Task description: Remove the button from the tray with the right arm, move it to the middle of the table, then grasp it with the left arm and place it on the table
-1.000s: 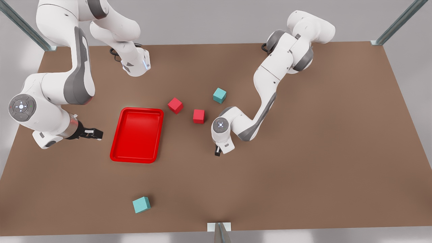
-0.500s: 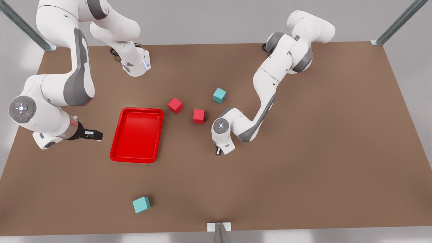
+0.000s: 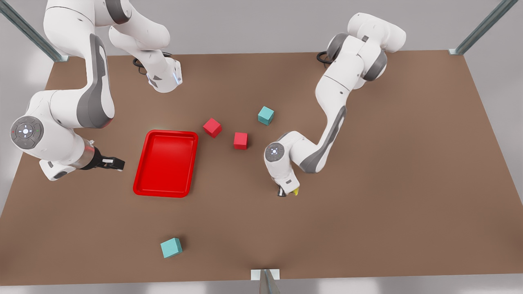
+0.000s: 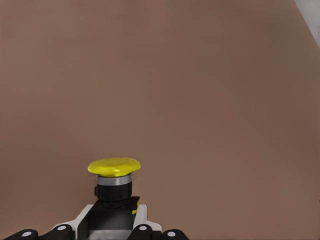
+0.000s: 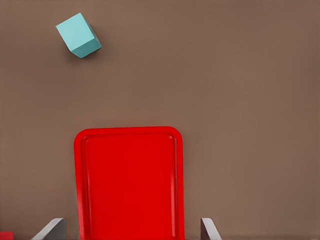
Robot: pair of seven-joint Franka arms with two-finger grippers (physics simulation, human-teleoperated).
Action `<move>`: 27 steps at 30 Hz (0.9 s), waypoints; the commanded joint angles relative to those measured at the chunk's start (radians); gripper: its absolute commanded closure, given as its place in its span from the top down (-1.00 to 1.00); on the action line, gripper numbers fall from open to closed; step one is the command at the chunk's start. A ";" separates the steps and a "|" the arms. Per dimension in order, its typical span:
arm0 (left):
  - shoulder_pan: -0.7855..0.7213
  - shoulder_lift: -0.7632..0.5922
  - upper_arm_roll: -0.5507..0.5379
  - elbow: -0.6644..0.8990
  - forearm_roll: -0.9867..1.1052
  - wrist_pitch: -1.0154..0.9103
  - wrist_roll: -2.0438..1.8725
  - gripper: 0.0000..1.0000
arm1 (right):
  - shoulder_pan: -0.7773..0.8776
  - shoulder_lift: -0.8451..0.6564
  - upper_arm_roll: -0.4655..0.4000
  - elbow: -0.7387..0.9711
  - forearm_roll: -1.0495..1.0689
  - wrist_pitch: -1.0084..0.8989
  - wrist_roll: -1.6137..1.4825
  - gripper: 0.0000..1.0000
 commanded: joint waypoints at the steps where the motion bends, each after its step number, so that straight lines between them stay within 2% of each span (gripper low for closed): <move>1: 0.000 -0.002 0.034 -0.001 0.163 -0.123 0.063 -0.18 | 0.000 -0.001 0.000 0.000 0.000 0.000 0.005 1.00; 4: 0.004 0.012 0.107 -0.027 0.344 -0.185 0.078 -0.21 | 0.000 -0.001 0.000 0.002 0.001 0.000 0.011 1.00; 10: 0.010 0.037 0.246 -0.082 0.563 -0.212 0.045 -0.21 | 0.000 -0.001 0.000 0.000 0.001 0.000 0.005 1.00; 14: 0.010 0.102 0.260 -0.106 0.746 -0.329 -0.123 -0.21 | 0.000 -0.001 0.000 0.000 0.001 0.000 0.005 1.00; 17: 0.010 0.142 0.269 -0.148 0.805 -0.372 -0.239 -0.21 | 0.000 -0.001 0.000 0.000 0.000 0.000 0.003 1.00; 27: 0.010 0.190 0.278 -0.159 0.796 -0.366 -0.328 -0.21 | -0.002 0.006 0.000 0.002 -0.002 0.000 0.000 1.00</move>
